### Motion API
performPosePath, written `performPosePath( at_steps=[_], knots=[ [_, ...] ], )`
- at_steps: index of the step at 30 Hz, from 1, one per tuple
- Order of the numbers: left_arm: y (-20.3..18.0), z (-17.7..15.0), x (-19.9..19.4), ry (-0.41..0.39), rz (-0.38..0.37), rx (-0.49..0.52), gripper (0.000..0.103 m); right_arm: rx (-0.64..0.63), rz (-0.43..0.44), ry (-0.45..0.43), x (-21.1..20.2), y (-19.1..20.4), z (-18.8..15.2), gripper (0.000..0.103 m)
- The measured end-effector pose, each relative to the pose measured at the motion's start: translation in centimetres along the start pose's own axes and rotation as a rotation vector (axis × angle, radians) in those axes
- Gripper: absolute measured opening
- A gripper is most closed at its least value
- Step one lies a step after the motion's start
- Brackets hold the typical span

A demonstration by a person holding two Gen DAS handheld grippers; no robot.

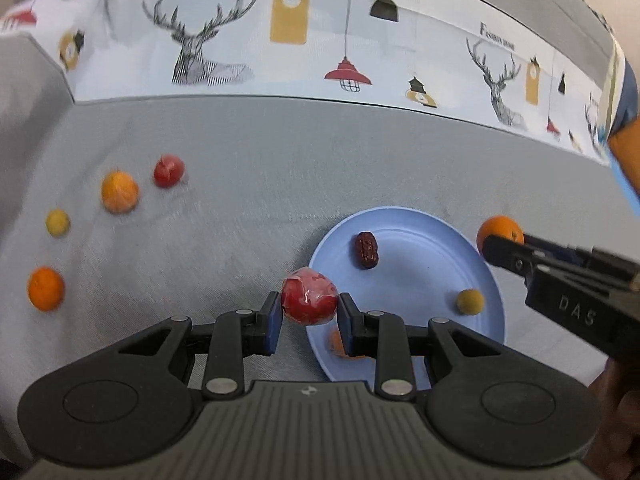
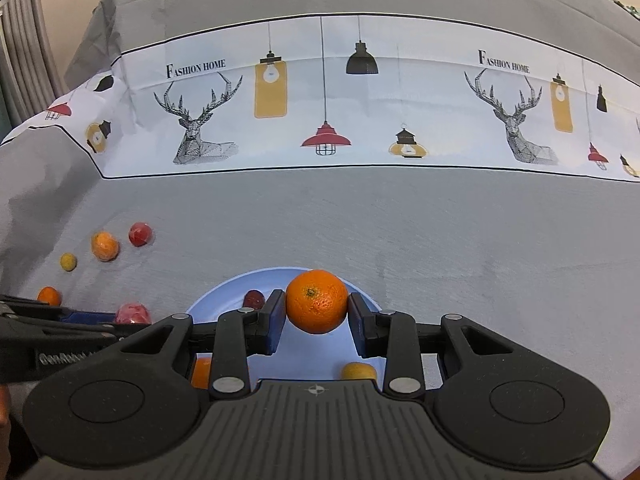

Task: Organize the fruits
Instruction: 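Carry the red fruit with the left gripper while the right gripper carries the orange over the plate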

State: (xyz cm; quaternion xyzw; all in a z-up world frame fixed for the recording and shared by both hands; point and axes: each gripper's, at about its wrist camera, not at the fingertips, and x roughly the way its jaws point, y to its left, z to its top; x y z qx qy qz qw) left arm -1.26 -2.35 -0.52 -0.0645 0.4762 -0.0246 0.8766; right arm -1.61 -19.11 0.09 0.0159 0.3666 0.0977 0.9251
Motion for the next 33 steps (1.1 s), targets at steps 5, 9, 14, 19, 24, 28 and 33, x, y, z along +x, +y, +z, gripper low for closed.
performPosePath(
  at_steps=[5,9,14,19,24,28,33],
  knots=[
    [-1.3,-0.3,-0.2,-0.005,-0.075,0.042,0.032,0.0,-0.008,0.006,0.1,-0.2,-0.1,0.035],
    [-3.9,-1.4,-0.1,0.016,-0.156,0.175,0.033,0.01,-0.016,0.012,0.3,-0.4,-0.2,0.035],
    [-6.5,-3.3,0.9,0.032,-0.138,0.31,0.033,0.007,-0.009,0.016,0.5,-0.1,-0.2,0.036],
    [-6.6,-3.6,1.4,0.04,-0.132,0.308,0.033,0.002,-0.009,0.023,0.7,0.0,-0.1,0.036],
    [-6.7,-3.5,1.5,0.044,-0.123,0.323,0.033,-0.005,-0.013,0.031,0.8,-0.2,-0.4,0.036],
    [-7.0,-3.6,1.4,0.04,-0.121,0.333,0.033,-0.015,-0.014,0.037,1.1,0.1,-0.5,0.036],
    [-7.0,-3.5,1.6,0.038,-0.119,0.332,0.033,-0.017,-0.015,0.04,1.2,0.1,-0.6,0.036]
  ],
)
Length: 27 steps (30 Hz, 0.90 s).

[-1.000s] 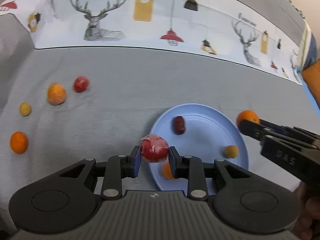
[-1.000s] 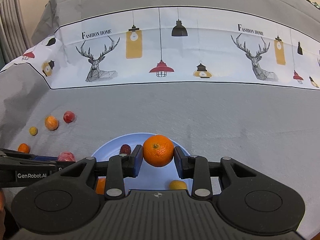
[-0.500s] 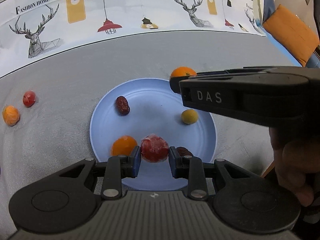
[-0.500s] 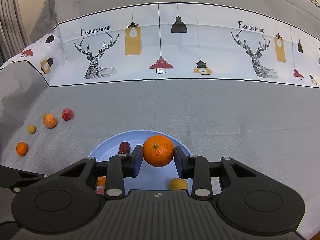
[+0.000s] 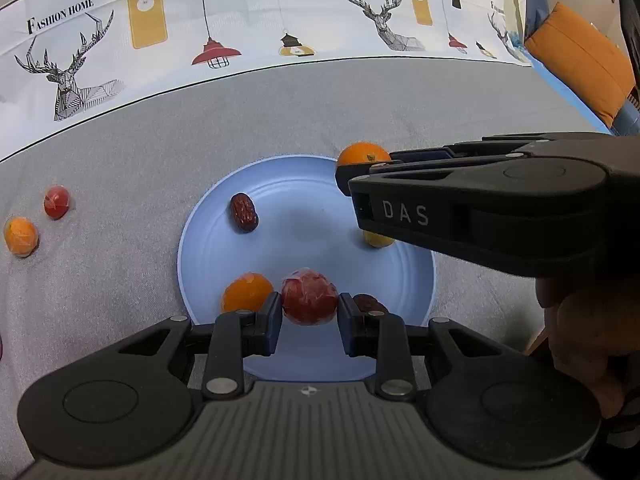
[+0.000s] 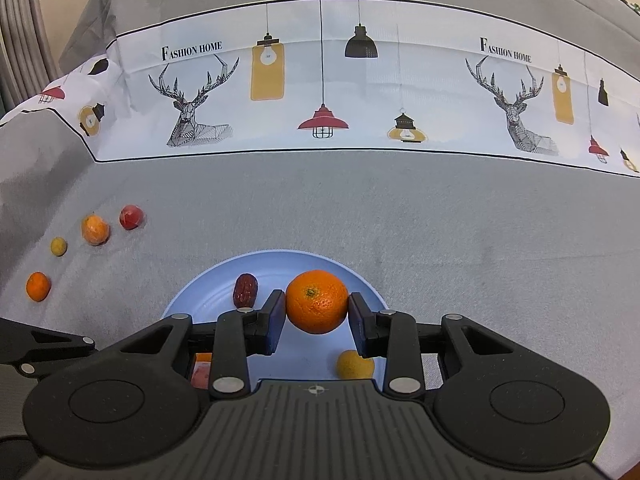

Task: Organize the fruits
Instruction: 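Carry the red fruit with the left gripper while the right gripper carries the orange over the plate, then open the left gripper over the plate while the right gripper releases the orange there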

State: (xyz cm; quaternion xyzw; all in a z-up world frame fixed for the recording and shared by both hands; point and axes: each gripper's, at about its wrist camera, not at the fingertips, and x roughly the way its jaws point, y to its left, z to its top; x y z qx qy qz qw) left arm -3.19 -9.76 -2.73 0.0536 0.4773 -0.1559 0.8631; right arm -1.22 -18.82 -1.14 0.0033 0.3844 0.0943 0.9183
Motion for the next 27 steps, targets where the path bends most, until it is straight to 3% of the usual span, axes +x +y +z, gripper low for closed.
performPosePath(
  at_steps=[27],
  knots=[
    [-0.06,0.07,-0.04,-0.004,-0.001,0.001,0.033,-0.009,-0.003,0.006,0.12,0.1,-0.07,0.036]
  ],
)
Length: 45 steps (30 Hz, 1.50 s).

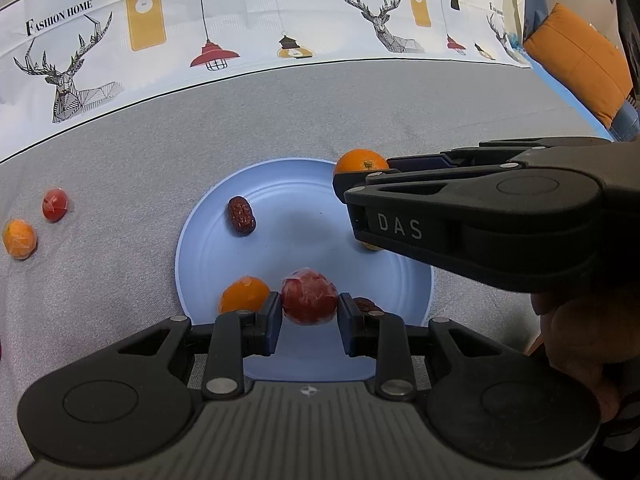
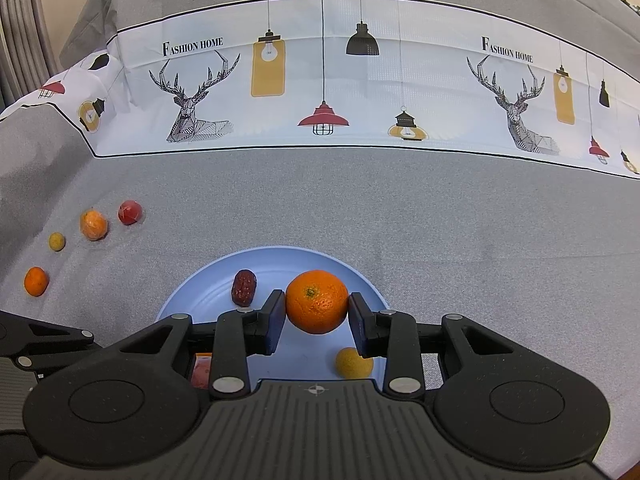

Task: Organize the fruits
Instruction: 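Open the left gripper over the plate while the right gripper releases the orange there, then move both open grippers from the plate back to the fruit pile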

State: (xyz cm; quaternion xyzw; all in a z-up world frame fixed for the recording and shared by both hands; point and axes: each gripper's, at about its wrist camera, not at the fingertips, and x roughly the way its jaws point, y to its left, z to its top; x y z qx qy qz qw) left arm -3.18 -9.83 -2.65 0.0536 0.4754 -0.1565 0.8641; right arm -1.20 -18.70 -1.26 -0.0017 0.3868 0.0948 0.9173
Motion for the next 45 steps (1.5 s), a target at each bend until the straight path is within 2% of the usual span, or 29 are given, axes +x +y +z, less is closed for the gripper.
performPosePath(
  at_steps=[11,12,13,14,16,26,36,45],
  knots=[
    [0.0,0.0,0.0,-0.001,0.0,0.0,0.033,-0.001,0.0,0.001,0.0,0.1,0.0,0.037],
    [-0.1,0.0,0.0,-0.002,0.0,0.002,0.036,-0.001,0.001,0.002,0.0,0.1,0.0,0.037],
    [-0.1,0.0,0.0,-0.001,-0.002,0.004,0.039,-0.004,-0.004,0.002,0.1,0.2,-0.1,0.038],
    [-0.2,0.1,-0.1,-0.003,-0.002,0.004,0.041,-0.008,-0.012,0.001,0.1,0.2,-0.1,0.046],
    [-0.3,0.2,-0.2,-0.013,0.003,0.005,0.041,-0.007,-0.019,-0.01,-0.1,0.3,-0.1,0.052],
    [0.1,0.4,-0.5,-0.027,0.015,-0.017,0.041,-0.004,-0.032,-0.016,-0.3,0.1,0.0,0.053],
    [0.8,0.3,-0.9,-0.046,0.031,-0.04,0.027,-0.002,-0.039,-0.021,-0.5,0.2,0.2,0.053],
    [1.5,0.6,-1.2,-0.06,0.05,-0.074,0.024,-0.004,-0.042,-0.022,-0.5,0.1,0.3,0.053]
  ],
)
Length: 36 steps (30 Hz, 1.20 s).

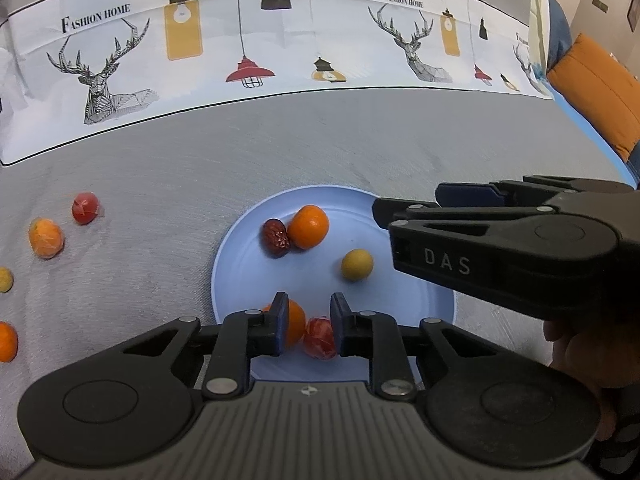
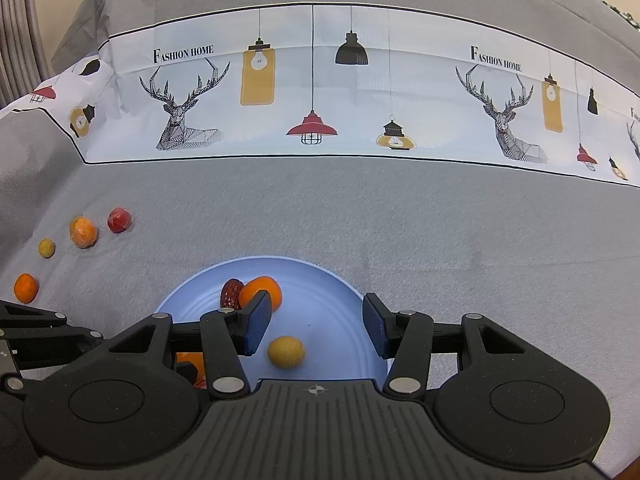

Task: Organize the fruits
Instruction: 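Move both open grippers from the plate back to the fruit pile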

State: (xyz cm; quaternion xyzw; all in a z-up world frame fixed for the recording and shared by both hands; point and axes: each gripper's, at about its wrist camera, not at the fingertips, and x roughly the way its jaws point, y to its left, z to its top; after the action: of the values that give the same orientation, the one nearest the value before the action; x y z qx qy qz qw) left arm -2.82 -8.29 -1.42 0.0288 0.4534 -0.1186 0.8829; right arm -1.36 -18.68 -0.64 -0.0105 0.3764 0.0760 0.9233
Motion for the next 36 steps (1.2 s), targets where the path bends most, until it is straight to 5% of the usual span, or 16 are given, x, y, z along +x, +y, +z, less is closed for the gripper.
performPosePath(
  at_steps=[15,21,26,36],
  knots=[
    [0.4,0.1,-0.1,-0.007,0.009,-0.02,0.024,-0.001,-0.002,-0.006,0.0,0.1,0.0,0.05],
    [0.7,0.1,-0.4,-0.021,0.024,-0.028,0.024,-0.002,-0.003,-0.02,-0.1,0.4,0.3,0.04],
    [1.3,0.3,-1.1,-0.058,0.077,-0.03,0.024,-0.004,0.005,-0.054,-0.3,0.6,0.5,0.026],
    [4.5,4.1,-5.2,-0.189,0.215,-0.026,0.024,0.036,0.042,-0.134,-1.3,1.0,1.5,0.024]
  ],
)
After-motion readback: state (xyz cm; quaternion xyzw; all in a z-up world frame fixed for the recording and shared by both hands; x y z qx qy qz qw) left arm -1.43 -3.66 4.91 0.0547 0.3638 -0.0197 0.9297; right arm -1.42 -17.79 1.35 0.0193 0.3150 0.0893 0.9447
